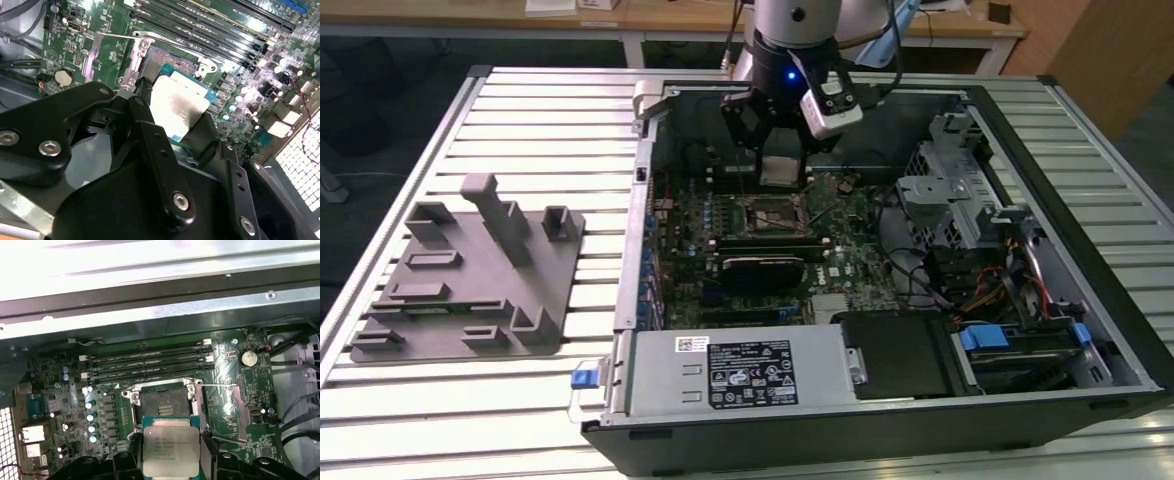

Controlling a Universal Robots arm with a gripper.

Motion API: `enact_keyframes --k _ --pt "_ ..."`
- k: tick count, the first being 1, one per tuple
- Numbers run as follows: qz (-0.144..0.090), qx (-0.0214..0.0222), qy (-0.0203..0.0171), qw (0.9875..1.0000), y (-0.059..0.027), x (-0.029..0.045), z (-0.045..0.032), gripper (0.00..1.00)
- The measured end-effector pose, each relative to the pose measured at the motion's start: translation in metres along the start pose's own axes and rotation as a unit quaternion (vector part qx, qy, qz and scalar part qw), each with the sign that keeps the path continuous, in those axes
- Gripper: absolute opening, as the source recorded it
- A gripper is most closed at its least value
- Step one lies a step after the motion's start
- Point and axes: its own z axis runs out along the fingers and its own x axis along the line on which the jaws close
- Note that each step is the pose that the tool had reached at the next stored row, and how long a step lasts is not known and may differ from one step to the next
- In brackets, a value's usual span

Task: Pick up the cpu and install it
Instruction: 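Place the cpu into insertion slot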

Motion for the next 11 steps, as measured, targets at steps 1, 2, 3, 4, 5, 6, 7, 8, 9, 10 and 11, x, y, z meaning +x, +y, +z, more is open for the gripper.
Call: enact_keyframes --k 1,2,3,4,5,6,7,8,9,10,11 --pt "0.004 0.0001 -0.0001 1.0 0.0 0.0 0.0 0.55" --pt "0.007 0.0002 -0.0002 1.0 0.0 0.0 0.0 0.55" --pt "0.009 0.0003 -0.0002 1.0 0.0 0.0 0.0 0.55" --pt "0.011 0.0003 -0.0003 0.9999 0.0 0.0 0.0 0.55" --pt "0.013 0.0004 -0.0003 0.9999 0.0 0.0 0.0 0.55" --pt "0.014 0.0005 -0.0003 0.9999 0.0 0.0 0.0 0.55" --pt "0.016 0.0005 -0.0004 0.9999 0.0 0.0 0.0 0.55" --pt "0.019 0.0006 -0.0004 0.9998 0.0 0.0 0.0 0.55" --pt "0.022 0.0007 -0.0005 0.9998 0.0 0.0 0.0 0.55" --pt "0.026 0.0008 -0.0006 0.9997 0.0 0.0 0.0 0.55" --pt "0.029 0.0009 -0.0007 0.9996 0.0 0.0 0.0 0.55"
